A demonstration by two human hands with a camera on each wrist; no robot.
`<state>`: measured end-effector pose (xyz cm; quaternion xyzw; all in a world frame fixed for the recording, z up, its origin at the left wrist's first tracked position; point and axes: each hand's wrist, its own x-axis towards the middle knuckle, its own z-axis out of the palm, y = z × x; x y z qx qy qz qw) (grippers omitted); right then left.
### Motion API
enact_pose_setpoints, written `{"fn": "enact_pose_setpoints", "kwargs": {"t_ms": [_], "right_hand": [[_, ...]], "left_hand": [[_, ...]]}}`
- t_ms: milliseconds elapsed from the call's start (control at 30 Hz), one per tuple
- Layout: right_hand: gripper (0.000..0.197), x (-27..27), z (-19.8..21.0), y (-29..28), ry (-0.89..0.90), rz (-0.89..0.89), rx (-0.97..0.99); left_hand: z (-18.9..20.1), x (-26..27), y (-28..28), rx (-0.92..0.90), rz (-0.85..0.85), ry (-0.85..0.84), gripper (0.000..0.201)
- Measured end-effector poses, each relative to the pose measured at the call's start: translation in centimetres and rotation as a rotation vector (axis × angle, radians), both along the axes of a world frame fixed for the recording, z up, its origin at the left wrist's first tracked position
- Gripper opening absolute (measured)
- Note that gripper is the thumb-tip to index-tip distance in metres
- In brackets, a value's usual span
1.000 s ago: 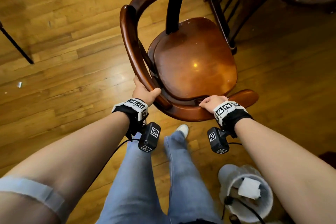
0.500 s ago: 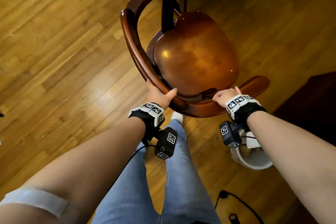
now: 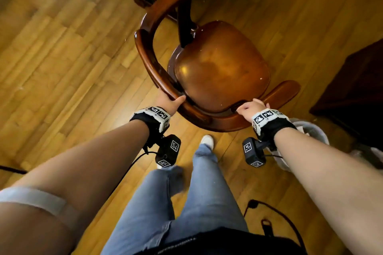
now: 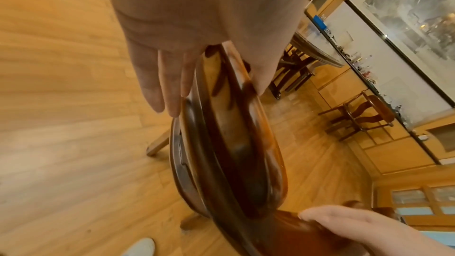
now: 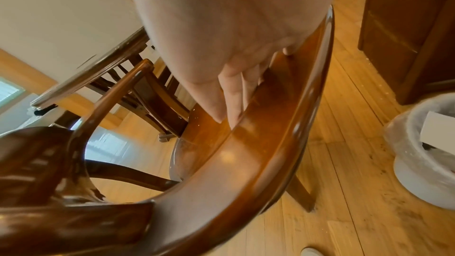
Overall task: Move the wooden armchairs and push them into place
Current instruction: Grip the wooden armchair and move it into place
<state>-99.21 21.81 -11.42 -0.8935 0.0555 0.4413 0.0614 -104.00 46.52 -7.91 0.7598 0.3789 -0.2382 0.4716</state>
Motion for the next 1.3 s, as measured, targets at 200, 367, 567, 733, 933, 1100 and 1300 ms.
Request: {"fn": "enact_pose_setpoints", "kwargs": {"t_ms": [200,367,567,733,933,1100,1300], "right_hand": [[0.036,0.7,3.2,2.5,0.018,-0.249,0.186],[0.033,0.9,3.6,7.2,0.059,-0.49,0.32],[0.035,0.1,4.1,12.8,-0.027,-0.571,0.116],[0.043,-3.0,4.8,16.8,-0.105,-0.736,-0.04],[0.054,-3.9,4.4,22.1,0.004,-1.41,0.371],[0.046,-3.5,2.0,24.8,-0.248,-1.505,0.412],[0.032,-0.5,1.3,24.6,-0.357,-1.6,0.46]], "left_hand": [[2.0,4.1,5.8,0.166,0.029,0.034,0.097],[2.4,7.9,10.8,0.282,-0.24,-0.004,0.091],[2.9,12.9,15.2,0.27,-0.593,-0.041,0.07],[2.9,15.4,17.6,0.254,-0.843,-0.051,0.054],[2.0,17.2,18.7,0.141,-0.889,-0.083,0.038],[1.3,19.5,19.3,0.091,-0.889,-0.123,0.031],[0.9,23.5,17.9,0.094,-0.953,-0.207,0.033]]}}
